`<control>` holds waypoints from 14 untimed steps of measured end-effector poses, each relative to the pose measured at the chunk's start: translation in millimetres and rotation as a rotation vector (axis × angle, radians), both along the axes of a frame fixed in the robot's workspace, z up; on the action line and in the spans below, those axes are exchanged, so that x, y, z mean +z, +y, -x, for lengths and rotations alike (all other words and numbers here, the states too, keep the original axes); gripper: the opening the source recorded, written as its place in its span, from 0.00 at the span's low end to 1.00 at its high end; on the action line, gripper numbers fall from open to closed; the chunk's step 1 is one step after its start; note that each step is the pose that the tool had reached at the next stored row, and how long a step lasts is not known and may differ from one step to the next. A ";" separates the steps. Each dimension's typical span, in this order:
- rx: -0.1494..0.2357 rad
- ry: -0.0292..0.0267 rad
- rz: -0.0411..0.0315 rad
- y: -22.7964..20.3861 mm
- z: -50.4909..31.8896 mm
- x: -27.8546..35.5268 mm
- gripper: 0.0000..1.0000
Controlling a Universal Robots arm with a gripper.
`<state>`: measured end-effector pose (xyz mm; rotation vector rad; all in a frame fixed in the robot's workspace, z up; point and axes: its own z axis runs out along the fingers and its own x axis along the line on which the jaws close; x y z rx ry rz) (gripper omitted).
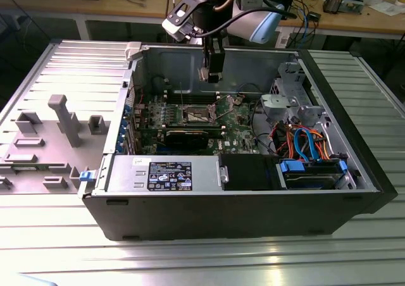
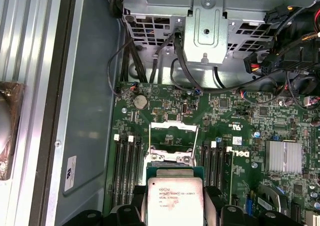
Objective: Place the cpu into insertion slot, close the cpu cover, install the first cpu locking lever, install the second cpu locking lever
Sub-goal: 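Place the cpu into insertion slot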
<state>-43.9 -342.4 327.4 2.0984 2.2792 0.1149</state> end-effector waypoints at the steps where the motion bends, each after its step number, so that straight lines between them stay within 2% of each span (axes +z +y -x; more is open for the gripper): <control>1: 0.000 0.0000 0.0000 0.0 0.0 0.0 0.55; 6: 0.000 -0.0001 -0.0001 0.0 0.0 -0.2 0.55; 8: -0.010 0.0000 0.0000 0.0 2.1 -4.2 0.55; 10: -0.022 0.0000 0.0000 -1.8 2.3 -9.9 0.55; 14: -0.022 -0.0001 0.0004 -1.8 2.3 -10.3 0.55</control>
